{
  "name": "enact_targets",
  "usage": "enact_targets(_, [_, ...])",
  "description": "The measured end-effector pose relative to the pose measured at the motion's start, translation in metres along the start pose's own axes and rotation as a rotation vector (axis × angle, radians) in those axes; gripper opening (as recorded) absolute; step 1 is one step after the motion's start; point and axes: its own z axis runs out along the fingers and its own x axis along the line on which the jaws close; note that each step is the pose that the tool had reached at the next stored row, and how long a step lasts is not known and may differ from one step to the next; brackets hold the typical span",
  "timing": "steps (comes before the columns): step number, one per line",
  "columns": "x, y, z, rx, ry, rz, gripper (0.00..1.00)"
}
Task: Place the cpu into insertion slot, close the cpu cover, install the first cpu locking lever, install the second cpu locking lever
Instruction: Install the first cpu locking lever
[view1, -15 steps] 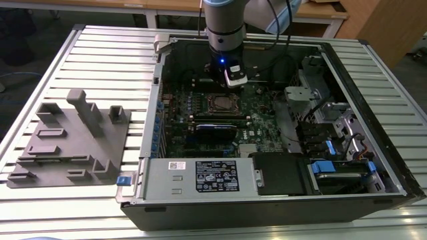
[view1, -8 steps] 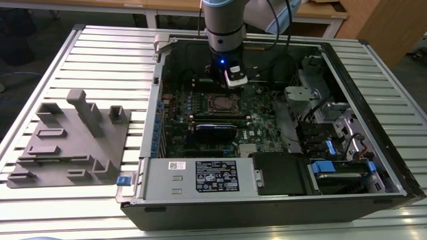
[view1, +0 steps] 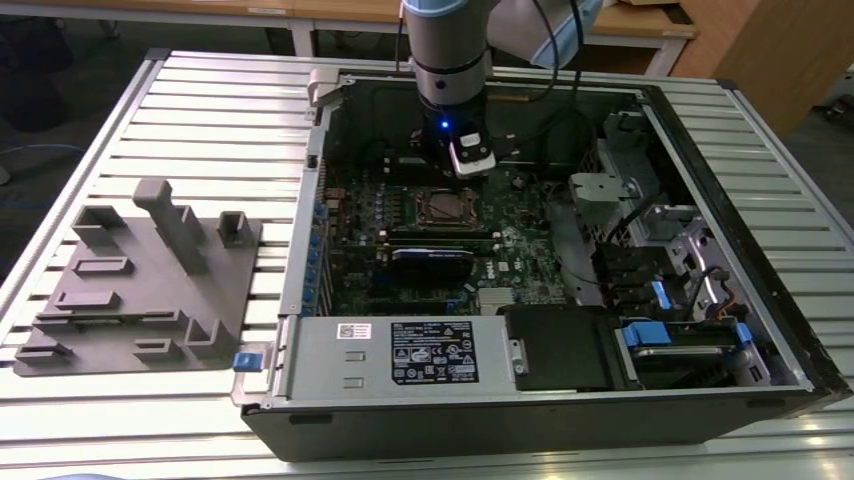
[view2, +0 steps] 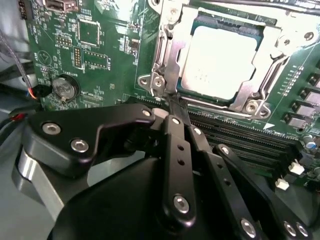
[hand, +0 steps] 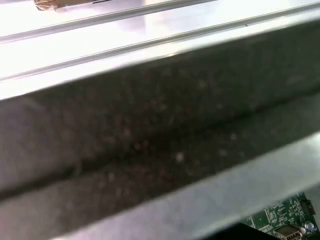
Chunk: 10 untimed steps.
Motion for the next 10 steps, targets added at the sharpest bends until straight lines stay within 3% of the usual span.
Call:
enact_targets(7, [-0.0002,0.0001,-0.0013,0.0018,0.0004,0.000,0.11])
enact_targets(10, [-0.0011,0.0010,-0.0068,0.0026,0.0001,0.000,0.11])
